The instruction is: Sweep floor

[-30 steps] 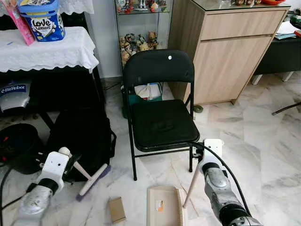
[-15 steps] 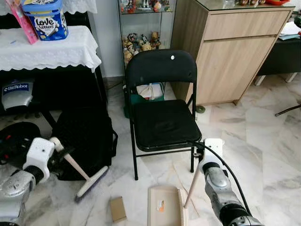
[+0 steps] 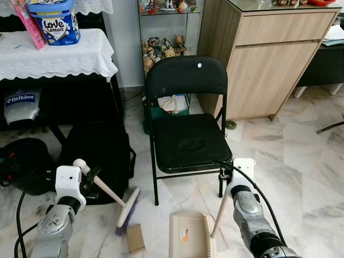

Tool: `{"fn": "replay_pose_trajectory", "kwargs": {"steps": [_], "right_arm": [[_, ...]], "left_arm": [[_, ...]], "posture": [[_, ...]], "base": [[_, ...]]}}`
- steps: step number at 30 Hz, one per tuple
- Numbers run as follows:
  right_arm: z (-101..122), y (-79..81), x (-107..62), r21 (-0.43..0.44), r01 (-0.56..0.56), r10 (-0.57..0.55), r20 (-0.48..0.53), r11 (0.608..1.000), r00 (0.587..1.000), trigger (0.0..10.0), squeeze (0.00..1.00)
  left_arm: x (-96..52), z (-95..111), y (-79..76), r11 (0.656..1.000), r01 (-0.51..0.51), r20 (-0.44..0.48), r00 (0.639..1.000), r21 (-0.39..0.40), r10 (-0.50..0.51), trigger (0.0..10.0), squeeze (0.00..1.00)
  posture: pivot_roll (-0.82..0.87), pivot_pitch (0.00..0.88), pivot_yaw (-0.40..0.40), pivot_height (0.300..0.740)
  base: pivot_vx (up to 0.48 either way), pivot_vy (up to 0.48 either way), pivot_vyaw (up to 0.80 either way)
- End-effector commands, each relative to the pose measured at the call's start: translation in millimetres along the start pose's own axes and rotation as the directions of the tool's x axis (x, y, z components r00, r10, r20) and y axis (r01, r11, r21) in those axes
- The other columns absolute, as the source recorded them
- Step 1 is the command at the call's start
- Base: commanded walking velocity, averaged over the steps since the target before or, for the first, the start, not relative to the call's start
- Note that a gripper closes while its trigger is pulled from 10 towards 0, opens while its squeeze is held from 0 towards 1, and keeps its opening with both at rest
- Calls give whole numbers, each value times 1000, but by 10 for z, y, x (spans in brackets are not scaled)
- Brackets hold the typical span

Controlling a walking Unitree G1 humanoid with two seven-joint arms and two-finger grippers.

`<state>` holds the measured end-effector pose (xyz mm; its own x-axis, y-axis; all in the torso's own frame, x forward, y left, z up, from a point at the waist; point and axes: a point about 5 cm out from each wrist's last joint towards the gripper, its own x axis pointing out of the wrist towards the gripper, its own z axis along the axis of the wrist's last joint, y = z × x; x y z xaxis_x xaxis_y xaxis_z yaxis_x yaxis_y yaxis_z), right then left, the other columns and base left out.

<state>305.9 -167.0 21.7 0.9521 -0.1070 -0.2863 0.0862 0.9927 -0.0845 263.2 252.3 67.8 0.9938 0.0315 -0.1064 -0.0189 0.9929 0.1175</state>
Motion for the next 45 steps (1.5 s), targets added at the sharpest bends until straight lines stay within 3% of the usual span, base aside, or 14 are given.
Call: {"fn": "replay_pose_trajectory", "kwargs": {"steps": [1,8,13,16,17,22,34,41,45], "right_arm": [[-95,22,-25,-2,-4,4,-49,1000,999,10000,0],[-101,27,-27,-2,-6,6,-50,1000,999,10000,0],[-95,20,-22,-4,-4,4,-49,1000,999,10000,0],[-94,17,-20,-3,-3,3,-49,1000,999,10000,0],[-99,17,-20,-4,-4,4,-52,1000,999,10000,0],[-109,19,-23,-5,-7,7,-56,1000,998,10000,0],[-114,-1,-20,-6,-4,4,-59,1000,998,10000,0],[-124,6,-21,-6,-8,8,-65,1000,998,10000,0],[-128,-2,-21,-6,-7,7,-67,1000,998,10000,0]], "left_arm": [[-37,61,110,996,-66,37,997,54,64,10000,0],[-42,36,114,1000,-22,6,1000,21,22,10000,0],[30,167,276,995,-89,44,995,33,88,10000,0],[50,205,389,985,-148,41,989,86,145,10000,0],[52,234,491,968,-214,45,977,131,210,10000,0],[49,343,650,916,-364,86,931,168,354,10000,0],[126,483,602,908,-404,159,909,113,385,10000,0],[176,477,385,969,-231,164,963,84,215,10000,0],[185,493,376,967,-241,172,959,83,224,10000,0]], "posture": [[-47,71,-17,740],[-48,72,-19,740],[-46,66,-18,740],[-46,66,-18,740],[-46,66,-18,740],[-46,66,-18,740],[-48,55,-18,740],[-49,53,-18,740],[-49,53,-18,740]], "base": [[0,0,0],[0,0,0],[0,0,0],[0,0,0],[0,0,0],[0,0,0],[0,0,0],[0,0,0],[0,0,0]]}}
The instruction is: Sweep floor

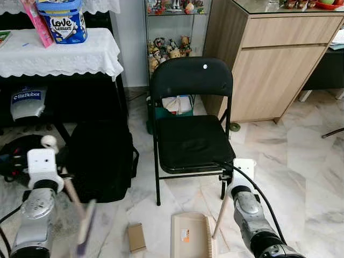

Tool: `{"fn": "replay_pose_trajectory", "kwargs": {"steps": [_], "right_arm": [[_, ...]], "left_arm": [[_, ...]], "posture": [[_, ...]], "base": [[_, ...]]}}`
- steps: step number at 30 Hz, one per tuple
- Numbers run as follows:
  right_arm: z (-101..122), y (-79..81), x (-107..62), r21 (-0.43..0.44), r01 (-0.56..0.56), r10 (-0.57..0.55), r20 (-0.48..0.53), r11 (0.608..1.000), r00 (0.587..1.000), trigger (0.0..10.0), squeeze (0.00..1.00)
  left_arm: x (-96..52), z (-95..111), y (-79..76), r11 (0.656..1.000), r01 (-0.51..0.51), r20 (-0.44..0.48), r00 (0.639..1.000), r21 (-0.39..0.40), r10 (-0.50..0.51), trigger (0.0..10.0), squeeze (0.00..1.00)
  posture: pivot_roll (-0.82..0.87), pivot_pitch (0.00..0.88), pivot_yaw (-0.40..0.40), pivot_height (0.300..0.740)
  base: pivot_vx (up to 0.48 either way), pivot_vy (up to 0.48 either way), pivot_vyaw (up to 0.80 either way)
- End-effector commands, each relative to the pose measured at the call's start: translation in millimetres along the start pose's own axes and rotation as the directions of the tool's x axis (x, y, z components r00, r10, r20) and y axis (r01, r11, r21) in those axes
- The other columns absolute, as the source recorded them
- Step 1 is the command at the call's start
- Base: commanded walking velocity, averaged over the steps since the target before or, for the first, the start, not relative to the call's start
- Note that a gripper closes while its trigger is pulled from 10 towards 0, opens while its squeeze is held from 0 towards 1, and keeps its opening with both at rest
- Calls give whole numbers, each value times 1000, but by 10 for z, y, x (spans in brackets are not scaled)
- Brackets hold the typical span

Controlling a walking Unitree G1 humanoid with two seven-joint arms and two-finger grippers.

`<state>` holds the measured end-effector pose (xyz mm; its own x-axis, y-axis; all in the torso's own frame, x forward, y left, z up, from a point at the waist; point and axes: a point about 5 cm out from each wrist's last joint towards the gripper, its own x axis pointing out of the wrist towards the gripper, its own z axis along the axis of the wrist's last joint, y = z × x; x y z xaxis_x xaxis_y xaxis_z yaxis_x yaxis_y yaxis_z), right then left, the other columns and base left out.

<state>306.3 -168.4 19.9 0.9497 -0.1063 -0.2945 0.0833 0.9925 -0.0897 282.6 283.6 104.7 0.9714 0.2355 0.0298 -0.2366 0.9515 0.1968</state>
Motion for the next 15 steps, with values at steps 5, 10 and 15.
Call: {"fn": "replay_pose_trajectory", "kwargs": {"steps": [5,10,15], "right_arm": [[-119,5,-34,0,-4,4,-61,1000,998,10000,0],[-122,6,-34,1,-3,3,-62,1000,998,10000,0],[-126,15,-35,2,-2,2,-64,1000,998,10000,0]], "left_arm": [[40,168,-34,999,-48,89,995,-6,48,10000,0],[30,155,-131,994,-71,82,994,-87,78,10000,0],[32,136,-248,992,-29,76,996,-126,39,10000,0]], "posture": [[-53,56,-18,740],[-54,59,-18,740],[-57,63,-16,740]], "base": [[0,0,0],[0,0,0],[0,0,0]]}}
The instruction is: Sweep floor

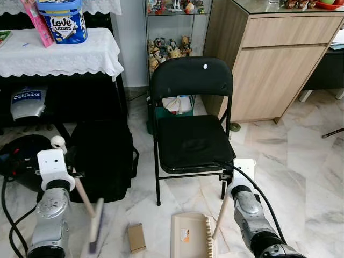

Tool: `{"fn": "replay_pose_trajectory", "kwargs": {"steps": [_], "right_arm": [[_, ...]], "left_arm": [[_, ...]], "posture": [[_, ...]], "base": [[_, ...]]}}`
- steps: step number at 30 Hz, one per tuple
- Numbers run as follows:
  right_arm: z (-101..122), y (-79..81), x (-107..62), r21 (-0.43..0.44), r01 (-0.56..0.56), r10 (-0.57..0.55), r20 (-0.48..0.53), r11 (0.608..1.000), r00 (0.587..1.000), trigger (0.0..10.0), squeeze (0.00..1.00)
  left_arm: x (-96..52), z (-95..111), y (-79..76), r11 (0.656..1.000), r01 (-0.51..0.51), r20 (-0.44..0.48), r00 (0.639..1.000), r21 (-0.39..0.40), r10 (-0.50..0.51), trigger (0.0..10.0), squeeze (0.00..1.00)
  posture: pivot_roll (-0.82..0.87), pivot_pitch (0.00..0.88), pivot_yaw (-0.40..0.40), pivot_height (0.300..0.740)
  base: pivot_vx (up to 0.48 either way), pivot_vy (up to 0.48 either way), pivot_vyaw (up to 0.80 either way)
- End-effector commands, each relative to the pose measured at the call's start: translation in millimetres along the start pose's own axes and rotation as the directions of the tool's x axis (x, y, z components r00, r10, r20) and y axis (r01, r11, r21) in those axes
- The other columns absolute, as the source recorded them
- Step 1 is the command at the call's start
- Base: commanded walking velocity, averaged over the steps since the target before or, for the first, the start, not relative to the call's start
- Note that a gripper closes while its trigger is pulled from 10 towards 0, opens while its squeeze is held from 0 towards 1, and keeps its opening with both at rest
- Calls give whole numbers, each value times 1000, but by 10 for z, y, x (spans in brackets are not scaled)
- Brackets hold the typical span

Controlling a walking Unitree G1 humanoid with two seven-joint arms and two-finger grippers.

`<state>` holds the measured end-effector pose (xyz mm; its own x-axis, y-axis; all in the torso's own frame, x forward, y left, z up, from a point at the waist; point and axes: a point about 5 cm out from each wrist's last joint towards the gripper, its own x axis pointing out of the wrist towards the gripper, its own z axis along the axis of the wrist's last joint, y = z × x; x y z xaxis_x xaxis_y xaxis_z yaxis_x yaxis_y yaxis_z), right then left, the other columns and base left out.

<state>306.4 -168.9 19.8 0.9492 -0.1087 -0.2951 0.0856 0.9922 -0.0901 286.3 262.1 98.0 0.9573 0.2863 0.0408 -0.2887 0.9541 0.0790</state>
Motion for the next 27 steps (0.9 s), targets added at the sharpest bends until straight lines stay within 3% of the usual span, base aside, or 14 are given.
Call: {"fn": "replay_pose_trajectory", "kwargs": {"steps": [1,5,10,16,21,24,25,26,27], "right_arm": [[-126,20,-36,2,-4,4,-63,1000,998,10000,0],[-133,7,-39,3,0,1,-64,1000,998,10000,0],[-138,4,-41,2,1,-1,-66,1000,998,10000,0],[-128,17,-37,3,-3,3,-64,1000,998,10000,0],[-122,1,-31,2,1,-1,-63,1000,998,10000,0],[-124,-4,-31,2,2,-2,-64,1000,998,10000,0],[-125,-2,-32,2,2,-2,-64,1000,998,10000,0],[-125,-2,-32,2,2,-2,-64,1000,998,10000,0],[-124,0,-32,3,2,-1,-64,1000,998,10000,0]], "left_arm": [[49,152,-51,999,41,72,997,6,-41,10000,0],[55,168,-72,983,147,64,986,109,-154,10000,0],[61,193,-4,972,191,52,979,140,-200,10000,0],[70,184,23,934,281,-10,958,220,-286,10000,0],[13,82,-52,811,484,-153,875,328,-460,10000,0],[3,79,-73,790,523,-175,852,319,-493,10000,0],[-10,80,-83,766,569,-202,823,299,-532,10000,0],[-10,80,-83,766,569,-202,823,299,-532,10000,0],[-31,81,-97,749,613,-227,790,253,-570,10000,0]], "posture": [[-57,63,-16,740],[-57,63,-16,740],[-57,63,-16,740],[-48,70,-16,740],[-48,74,-17,740],[-48,74,-17,740],[-47,76,-16,740],[-47,76,-16,740],[-47,76,-16,740]], "base": [[0,0,0],[0,0,0],[0,0,0],[0,0,0],[0,0,0],[0,0,0],[0,0,0],[0,0,0],[0,0,0]]}}
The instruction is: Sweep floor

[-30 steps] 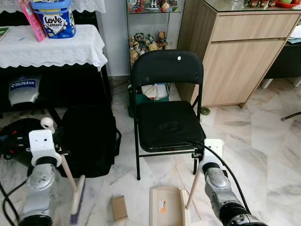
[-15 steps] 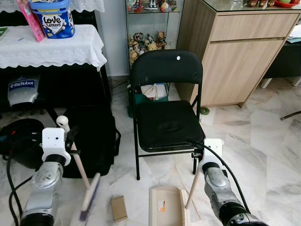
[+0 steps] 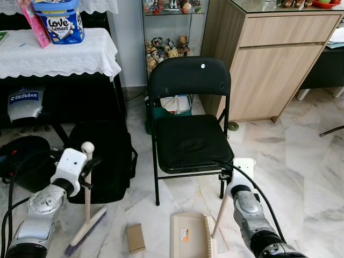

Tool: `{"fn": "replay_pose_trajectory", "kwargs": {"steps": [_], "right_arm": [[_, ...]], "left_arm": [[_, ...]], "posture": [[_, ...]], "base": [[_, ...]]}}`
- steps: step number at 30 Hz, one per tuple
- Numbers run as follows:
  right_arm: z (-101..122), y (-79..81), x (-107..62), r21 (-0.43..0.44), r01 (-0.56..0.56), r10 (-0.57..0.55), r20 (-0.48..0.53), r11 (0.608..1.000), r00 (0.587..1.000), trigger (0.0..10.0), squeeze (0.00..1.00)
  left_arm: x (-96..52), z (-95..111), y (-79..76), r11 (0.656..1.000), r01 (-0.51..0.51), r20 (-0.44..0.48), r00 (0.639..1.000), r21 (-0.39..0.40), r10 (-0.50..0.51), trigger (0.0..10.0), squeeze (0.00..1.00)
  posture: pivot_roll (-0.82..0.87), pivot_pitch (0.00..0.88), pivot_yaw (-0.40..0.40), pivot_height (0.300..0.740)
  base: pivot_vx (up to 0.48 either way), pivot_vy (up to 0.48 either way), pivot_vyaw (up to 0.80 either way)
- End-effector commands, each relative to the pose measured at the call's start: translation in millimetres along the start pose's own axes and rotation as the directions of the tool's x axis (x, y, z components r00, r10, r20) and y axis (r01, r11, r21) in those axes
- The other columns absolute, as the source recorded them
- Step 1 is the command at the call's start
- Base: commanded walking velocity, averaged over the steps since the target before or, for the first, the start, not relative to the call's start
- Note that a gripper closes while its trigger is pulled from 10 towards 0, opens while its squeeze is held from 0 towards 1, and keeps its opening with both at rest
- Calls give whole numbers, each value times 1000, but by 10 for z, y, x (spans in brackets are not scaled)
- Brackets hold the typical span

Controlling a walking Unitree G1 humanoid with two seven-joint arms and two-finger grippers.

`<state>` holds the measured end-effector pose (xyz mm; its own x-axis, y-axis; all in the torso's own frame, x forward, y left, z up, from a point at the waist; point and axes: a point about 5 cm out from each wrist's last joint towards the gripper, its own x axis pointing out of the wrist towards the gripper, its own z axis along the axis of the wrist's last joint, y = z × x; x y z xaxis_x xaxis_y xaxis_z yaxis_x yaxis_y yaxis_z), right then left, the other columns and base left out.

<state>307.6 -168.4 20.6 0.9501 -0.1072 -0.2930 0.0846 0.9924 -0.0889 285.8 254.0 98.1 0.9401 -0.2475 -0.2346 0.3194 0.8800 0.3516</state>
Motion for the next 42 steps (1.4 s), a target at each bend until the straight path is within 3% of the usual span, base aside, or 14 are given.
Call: {"fn": "replay_pose_trajectory", "kwargs": {"steps": [1,5,9,15,17,22,25,28,30,31,34,35,39,42], "right_arm": [[-135,-6,-40,2,3,-3,-67,1000,998,10000,0],[-134,-5,-39,3,3,-2,-67,1000,998,10000,0],[-133,-6,-38,4,4,-3,-67,1000,998,10000,0],[-128,-8,-36,3,4,-4,-66,1000,998,10000,0],[-128,-9,-36,3,4,-4,-65,1000,998,10000,0],[-126,1,-36,1,1,-1,-65,1000,998,10000,0],[-126,13,-37,1,-3,3,-65,1000,998,10000,0],[-125,16,-36,3,-2,2,-65,1000,998,10000,0],[-129,22,-39,4,-4,4,-65,1000,998,10000,0],[-129,22,-39,4,-4,4,-66,1000,998,10000,0],[-129,27,-39,4,-4,5,-66,1000,998,10000,0],[-129,26,-39,4,-5,5,-66,1000,998,10000,0],[-126,24,-37,3,-5,5,-65,1000,998,10000,0],[-124,24,-36,4,-5,5,-64,1000,998,10000,0]], "left_arm": [[-12,77,-8,997,72,12,997,-24,-71,10000,0],[-50,97,-73,963,209,8,978,-171,-210,10000,0],[-55,129,-96,940,242,40,970,-242,-240,10000,0],[-10,176,-134,910,221,104,975,-351,-196,10000,0],[11,199,-193,885,224,128,974,-407,-187,10000,0],[44,267,-193,870,191,147,979,-454,-138,10000,0],[78,321,-194,845,185,151,981,-502,-125,10000,0],[75,366,-282,803,241,182,969,-546,-167,10000,0],[81,411,-359,743,285,225,957,-605,-183,10000,0],[83,427,-376,729,294,236,954,-618,-185,10000,0],[97,464,-376,739,281,250,956,-612,-157,10000,0],[109,474,-328,771,233,232,966,-593,-114,10000,0],[119,509,-219,830,170,221,974,-531,-59,10000,0],[112,549,-144,839,145,232,972,-525,-23,10000,0]], "posture": [[-47,76,-16,740],[-44,77,-15,740],[-45,78,-15,740],[-45,77,-16,740],[-46,77,-16,740],[-44,78,-18,740],[-40,75,-17,740],[-40,75,-17,740],[-42,73,-15,740],[-42,73,-15,740],[-41,71,-15,740],[-41,71,-15,740],[-41,66,-15,740],[-39,64,-14,740]], "base": [[0,0,0],[0,0,0],[0,0,0],[0,0,0],[0,0,0],[0,0,0],[0,0,0],[0,0,0],[0,0,0],[0,0,0],[0,0,0],[0,0,0],[0,0,0],[0,0,0]]}}
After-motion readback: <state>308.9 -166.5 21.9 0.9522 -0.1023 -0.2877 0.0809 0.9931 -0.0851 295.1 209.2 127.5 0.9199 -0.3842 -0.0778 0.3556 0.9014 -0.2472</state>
